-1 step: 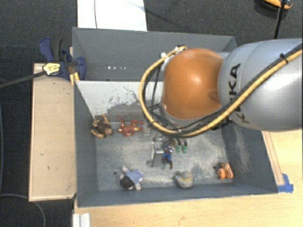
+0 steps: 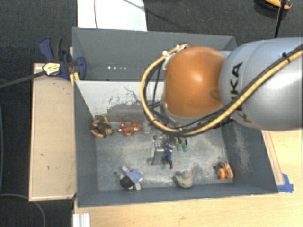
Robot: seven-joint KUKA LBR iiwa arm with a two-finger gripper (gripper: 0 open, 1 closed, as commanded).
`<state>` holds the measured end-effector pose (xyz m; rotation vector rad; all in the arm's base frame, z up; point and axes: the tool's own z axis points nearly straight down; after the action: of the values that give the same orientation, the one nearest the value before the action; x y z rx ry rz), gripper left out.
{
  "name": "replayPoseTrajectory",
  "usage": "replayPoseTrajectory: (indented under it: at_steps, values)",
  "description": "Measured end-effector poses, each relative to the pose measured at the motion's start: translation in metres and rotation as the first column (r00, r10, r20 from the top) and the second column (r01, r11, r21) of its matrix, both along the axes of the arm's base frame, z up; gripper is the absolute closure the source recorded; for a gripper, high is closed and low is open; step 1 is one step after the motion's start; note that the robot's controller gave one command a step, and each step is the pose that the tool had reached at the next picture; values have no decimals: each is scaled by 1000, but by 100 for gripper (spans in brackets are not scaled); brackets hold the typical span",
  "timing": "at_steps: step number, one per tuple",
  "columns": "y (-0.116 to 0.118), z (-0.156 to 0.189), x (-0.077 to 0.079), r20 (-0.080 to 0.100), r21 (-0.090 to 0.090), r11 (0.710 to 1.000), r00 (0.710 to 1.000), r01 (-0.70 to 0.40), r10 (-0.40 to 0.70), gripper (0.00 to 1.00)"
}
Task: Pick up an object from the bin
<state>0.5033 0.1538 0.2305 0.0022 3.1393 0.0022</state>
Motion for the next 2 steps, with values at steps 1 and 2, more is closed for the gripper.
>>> replayPoseTrajectory:
  at_steps: [1, 2]
  values:
    - [-30, -54, 6, 4, 1, 999, 999, -32, 32, 0]
    - [-42, -113, 28, 4, -1, 975, 975, -222, 222, 0]
